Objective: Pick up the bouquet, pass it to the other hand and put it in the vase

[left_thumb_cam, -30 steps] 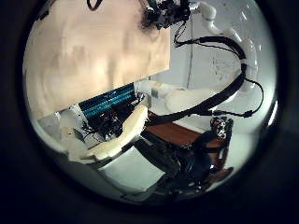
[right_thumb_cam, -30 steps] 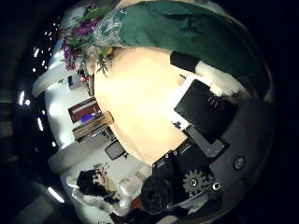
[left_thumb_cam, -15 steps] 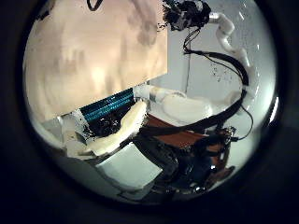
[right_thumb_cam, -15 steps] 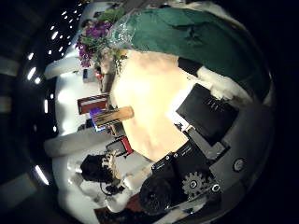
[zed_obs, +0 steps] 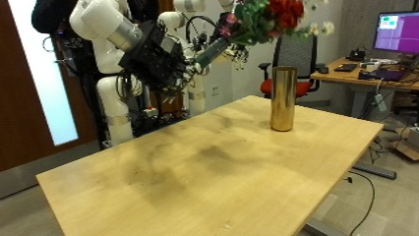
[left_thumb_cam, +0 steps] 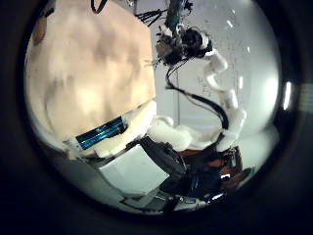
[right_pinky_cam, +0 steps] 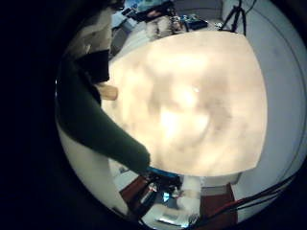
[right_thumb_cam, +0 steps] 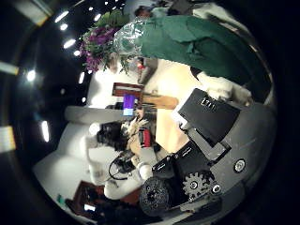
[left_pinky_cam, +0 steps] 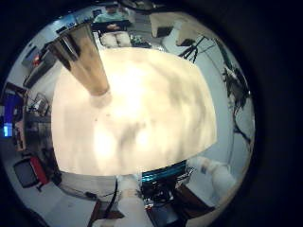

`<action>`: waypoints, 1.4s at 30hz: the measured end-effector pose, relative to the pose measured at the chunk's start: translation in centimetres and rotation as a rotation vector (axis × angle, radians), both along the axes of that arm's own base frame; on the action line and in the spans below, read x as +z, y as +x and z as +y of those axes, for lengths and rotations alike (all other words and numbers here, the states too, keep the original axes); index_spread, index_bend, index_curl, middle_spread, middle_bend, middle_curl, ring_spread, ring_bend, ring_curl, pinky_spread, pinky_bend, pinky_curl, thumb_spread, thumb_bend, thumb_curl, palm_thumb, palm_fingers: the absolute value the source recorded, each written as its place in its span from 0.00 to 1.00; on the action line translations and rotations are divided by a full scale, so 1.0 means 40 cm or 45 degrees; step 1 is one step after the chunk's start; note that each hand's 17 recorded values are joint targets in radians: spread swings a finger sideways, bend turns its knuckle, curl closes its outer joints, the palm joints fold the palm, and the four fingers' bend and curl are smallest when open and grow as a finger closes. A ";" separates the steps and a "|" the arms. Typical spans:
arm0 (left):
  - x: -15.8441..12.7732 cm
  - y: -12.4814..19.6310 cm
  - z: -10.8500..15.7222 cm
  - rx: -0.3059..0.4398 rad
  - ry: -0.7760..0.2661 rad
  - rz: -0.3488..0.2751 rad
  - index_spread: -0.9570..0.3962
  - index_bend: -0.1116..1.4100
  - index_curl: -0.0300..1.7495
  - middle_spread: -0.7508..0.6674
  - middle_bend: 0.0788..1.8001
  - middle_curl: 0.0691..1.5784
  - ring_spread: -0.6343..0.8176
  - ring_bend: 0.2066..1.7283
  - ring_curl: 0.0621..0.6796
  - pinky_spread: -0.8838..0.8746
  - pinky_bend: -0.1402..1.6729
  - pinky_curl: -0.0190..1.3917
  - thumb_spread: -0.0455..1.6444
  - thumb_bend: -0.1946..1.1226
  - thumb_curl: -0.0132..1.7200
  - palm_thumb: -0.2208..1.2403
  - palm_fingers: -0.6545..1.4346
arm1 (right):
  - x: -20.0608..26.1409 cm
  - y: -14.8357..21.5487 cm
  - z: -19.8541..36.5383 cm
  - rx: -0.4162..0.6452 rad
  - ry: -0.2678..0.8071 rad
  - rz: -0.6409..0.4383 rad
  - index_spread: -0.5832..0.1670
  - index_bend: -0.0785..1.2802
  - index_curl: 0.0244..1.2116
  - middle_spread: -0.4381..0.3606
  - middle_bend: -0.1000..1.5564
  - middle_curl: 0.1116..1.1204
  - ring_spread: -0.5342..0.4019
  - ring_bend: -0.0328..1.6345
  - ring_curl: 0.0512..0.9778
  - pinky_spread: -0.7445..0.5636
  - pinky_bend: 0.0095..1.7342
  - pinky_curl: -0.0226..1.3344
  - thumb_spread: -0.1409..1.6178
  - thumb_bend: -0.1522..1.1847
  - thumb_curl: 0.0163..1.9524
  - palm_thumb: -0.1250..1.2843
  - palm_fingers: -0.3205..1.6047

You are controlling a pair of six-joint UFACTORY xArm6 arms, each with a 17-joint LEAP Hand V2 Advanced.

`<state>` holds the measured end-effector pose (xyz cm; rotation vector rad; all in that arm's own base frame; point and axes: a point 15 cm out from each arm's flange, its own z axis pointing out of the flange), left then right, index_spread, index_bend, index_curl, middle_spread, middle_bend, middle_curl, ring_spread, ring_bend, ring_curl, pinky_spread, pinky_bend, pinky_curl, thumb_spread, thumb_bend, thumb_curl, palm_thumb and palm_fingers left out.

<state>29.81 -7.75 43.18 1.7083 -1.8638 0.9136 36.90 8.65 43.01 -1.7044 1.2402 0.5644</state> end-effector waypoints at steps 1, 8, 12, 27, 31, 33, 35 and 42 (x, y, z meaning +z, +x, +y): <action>0.007 0.006 -0.005 0.005 -0.034 -0.008 0.85 0.19 0.20 0.62 0.14 0.20 0.68 0.22 0.17 0.69 0.19 0.22 0.57 0.12 0.18 0.38 0.48 | 0.009 -0.005 0.002 0.010 0.034 -0.017 0.43 0.84 0.79 0.39 0.89 0.63 0.37 0.89 0.62 0.41 0.71 0.62 0.24 0.10 0.45 0.94 0.75; 0.053 0.028 -0.020 0.011 -0.233 -0.051 0.85 0.18 0.19 0.63 0.14 0.20 0.67 0.24 0.16 0.67 0.20 0.23 0.54 0.12 0.18 0.33 0.48 | -0.018 -0.062 0.033 0.121 0.246 -0.034 0.44 0.85 0.79 0.39 0.88 0.63 0.37 0.89 0.62 0.40 0.68 0.66 0.19 0.10 0.47 0.94 0.75; 0.068 0.038 -0.039 -0.014 -0.360 -0.057 0.86 0.17 0.19 0.65 0.14 0.20 0.67 0.26 0.17 0.67 0.22 0.23 0.52 0.12 0.18 0.30 0.46 | -0.022 -0.078 0.044 0.183 0.278 -0.057 0.44 0.86 0.79 0.39 0.89 0.63 0.37 0.89 0.62 0.40 0.66 0.68 0.16 0.10 0.47 0.93 0.75; 0.089 0.034 -0.084 -0.195 -0.620 0.082 0.90 0.18 0.17 0.73 0.15 0.19 0.73 0.31 0.17 0.70 0.25 0.23 0.46 0.12 0.20 0.30 0.42 | -0.032 -0.123 0.174 0.401 0.298 -0.046 0.45 0.86 0.79 0.40 0.89 0.63 0.37 0.89 0.62 0.38 0.62 0.75 0.13 0.10 0.47 0.92 0.76; 0.109 0.022 -0.104 -0.258 -0.698 0.094 0.91 0.18 0.17 0.72 0.16 0.19 0.73 0.31 0.16 0.70 0.25 0.23 0.46 0.12 0.20 0.30 0.43 | -0.050 -0.110 0.222 0.416 0.261 -0.053 0.45 0.86 0.79 0.41 0.89 0.63 0.37 0.89 0.62 0.38 0.62 0.76 0.12 0.10 0.47 0.92 0.76; 0.115 0.006 -0.113 -0.308 -0.724 0.113 0.91 0.18 0.17 0.72 0.16 0.19 0.73 0.30 0.16 0.70 0.25 0.23 0.46 0.12 0.20 0.30 0.42 | -0.063 -0.097 0.237 0.408 0.243 -0.053 0.45 0.86 0.79 0.41 0.89 0.63 0.37 0.89 0.62 0.37 0.61 0.76 0.12 0.10 0.47 0.92 0.76; 0.122 -0.006 -0.116 -0.339 -0.738 0.122 0.91 0.18 0.18 0.72 0.15 0.19 0.73 0.29 0.15 0.70 0.25 0.23 0.46 0.12 0.20 0.31 0.42 | -0.081 -0.084 0.258 0.408 0.227 -0.046 0.46 0.86 0.79 0.41 0.89 0.63 0.37 0.89 0.62 0.37 0.61 0.77 0.12 0.10 0.47 0.92 0.76; 0.128 0.003 -0.126 -0.344 -0.802 0.167 0.91 0.18 0.18 0.68 0.18 0.20 0.73 0.28 0.13 0.70 0.23 0.22 0.46 0.12 0.20 0.32 0.44 | -0.116 -0.084 0.303 0.457 0.229 0.005 0.46 0.86 0.79 0.41 0.89 0.63 0.38 0.89 0.62 0.37 0.60 0.79 0.12 0.10 0.46 0.92 0.75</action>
